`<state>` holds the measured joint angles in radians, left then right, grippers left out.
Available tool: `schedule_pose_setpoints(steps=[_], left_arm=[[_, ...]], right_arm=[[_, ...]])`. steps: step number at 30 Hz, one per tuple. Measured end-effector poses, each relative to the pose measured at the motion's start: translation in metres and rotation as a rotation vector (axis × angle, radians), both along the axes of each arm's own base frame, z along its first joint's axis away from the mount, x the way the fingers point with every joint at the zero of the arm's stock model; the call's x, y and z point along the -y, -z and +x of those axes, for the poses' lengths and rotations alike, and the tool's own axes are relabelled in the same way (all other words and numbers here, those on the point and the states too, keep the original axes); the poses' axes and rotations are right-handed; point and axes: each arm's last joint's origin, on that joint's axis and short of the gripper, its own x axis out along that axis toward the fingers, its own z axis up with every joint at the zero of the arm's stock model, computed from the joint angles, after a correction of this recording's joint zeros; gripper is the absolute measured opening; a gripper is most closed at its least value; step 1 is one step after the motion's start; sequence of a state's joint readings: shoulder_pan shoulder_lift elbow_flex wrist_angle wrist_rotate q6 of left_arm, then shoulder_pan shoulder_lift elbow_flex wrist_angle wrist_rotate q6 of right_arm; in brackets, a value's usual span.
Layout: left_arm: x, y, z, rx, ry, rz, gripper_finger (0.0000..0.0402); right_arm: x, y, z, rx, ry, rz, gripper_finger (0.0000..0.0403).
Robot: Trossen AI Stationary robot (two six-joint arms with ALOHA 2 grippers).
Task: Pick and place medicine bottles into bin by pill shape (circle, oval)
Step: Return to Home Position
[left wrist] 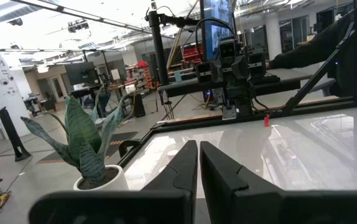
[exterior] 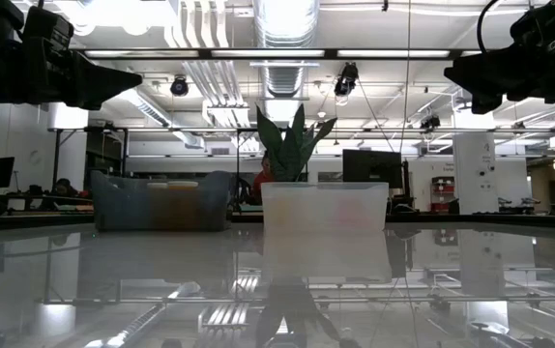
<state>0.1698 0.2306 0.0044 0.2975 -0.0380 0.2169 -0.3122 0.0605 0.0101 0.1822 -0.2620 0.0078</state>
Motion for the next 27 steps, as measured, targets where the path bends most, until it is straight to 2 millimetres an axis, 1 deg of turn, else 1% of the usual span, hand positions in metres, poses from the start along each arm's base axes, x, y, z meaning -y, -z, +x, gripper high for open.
schedule_pose_setpoints(steps=[5,16,27], left_arm=[[0.0,0.0,0.0,0.0,0.0,0.0,0.0003],[0.0,0.0,0.0,0.0,0.0,0.0,0.0003],[0.0,0.0,0.0,0.0,0.0,0.0,0.0003]], right_arm=[[0.0,0.0,0.0,0.0,0.0,0.0,0.0121],[0.0,0.0,0.0,0.0,0.0,0.0,0.0137],[0.0,0.0,0.0,0.0,0.0,0.0,0.0124]])
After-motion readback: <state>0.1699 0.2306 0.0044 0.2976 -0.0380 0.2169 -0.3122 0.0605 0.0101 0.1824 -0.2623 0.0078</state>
